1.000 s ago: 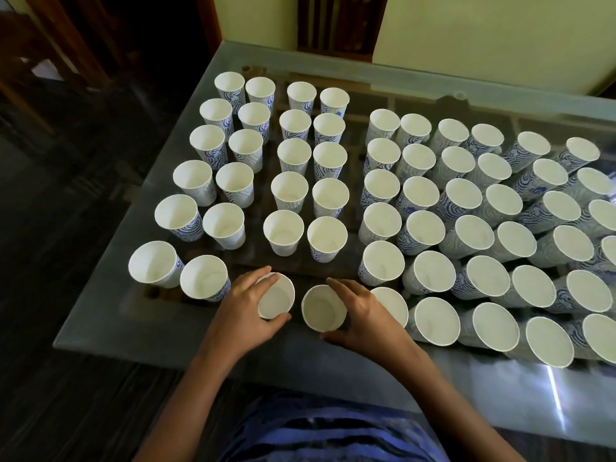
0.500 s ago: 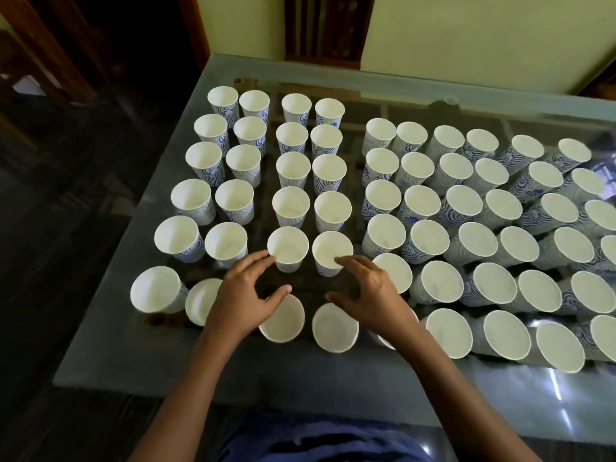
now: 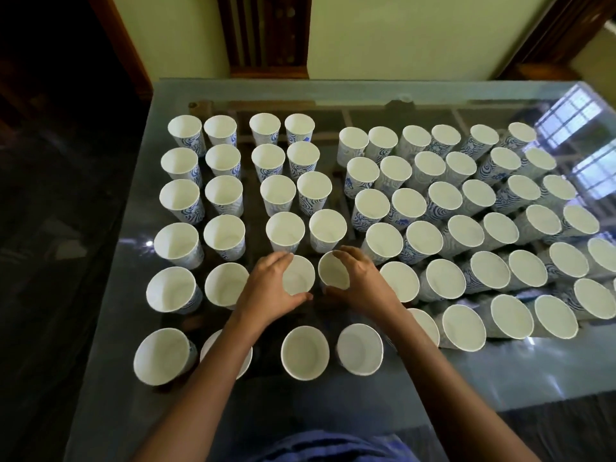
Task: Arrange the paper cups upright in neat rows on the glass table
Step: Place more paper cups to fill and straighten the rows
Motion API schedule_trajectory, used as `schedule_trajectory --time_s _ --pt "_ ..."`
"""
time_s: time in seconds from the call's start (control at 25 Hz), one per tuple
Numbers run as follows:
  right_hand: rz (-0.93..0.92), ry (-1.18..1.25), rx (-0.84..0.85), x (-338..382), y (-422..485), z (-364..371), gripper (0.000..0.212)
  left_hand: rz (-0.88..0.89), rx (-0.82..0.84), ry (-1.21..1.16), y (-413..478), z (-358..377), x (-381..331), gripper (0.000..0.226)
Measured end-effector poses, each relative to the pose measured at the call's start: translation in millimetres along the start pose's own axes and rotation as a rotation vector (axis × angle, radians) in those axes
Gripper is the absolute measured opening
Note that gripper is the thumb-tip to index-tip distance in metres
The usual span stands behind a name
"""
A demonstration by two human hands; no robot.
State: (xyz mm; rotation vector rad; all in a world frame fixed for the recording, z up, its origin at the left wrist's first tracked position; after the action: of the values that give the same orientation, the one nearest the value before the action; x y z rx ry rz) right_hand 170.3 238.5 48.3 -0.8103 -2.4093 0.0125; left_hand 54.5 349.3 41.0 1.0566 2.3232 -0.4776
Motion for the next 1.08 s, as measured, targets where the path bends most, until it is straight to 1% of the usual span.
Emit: schedule_trajectory --time_s 0.12,0.4,0.64,0.76,0.84,0.96,1.08 --pt "-0.026 -0.02 0.02 -0.9 -2.8 0.6 0.077 0.007 0.003 0.001 -4.3 4.7 -2.1 0.077" --pt "-0.066 -0.06 0.074 -6.5 -26.1 4.2 0.083 -0.003 0.004 0.009 -23.0 8.6 -0.5 0.078" --pt "-0.063 -0.047 0.083 -7.6 -29.6 4.6 0.087 -0.001 0.022 0.015 -27.6 8.2 -2.6 0.081" --pt "-0.062 -0.022 0.088 -7.0 -27.6 3.0 0.089 -0.003 -0.01 -0.016 -26.7 1.8 -3.3 0.081" --pt "-0.073 -0.007 0.062 -5.8 -21.9 -2.3 0.085 -0.018 -0.049 -0.05 -22.0 -5.6 -2.1 0.078" --pt "-0.093 -0.007 0.016 -2.2 -3.0 -13.0 0.074 -0.039 -0.087 -0.082 -7.7 -15.4 0.2 0.069" --pt "-0.09 0.019 -0.028 2.3 23.0 -22.5 0.07 -0.046 -0.148 -0.08 14.9 -25.1 2.0 0.061"
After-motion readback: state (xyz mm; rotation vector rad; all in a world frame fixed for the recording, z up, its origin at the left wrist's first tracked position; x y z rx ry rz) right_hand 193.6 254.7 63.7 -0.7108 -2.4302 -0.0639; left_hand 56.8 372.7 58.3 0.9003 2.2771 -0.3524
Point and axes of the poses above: each hand's wrist, its own y-axis towards the middle knuckle, its own z-axis out of the palm, x = y × z, the point moved 7 cm from there along y, towards the middle knuckle, and after that the axes turned 2 degrees about -x, right-handed, at the moved point
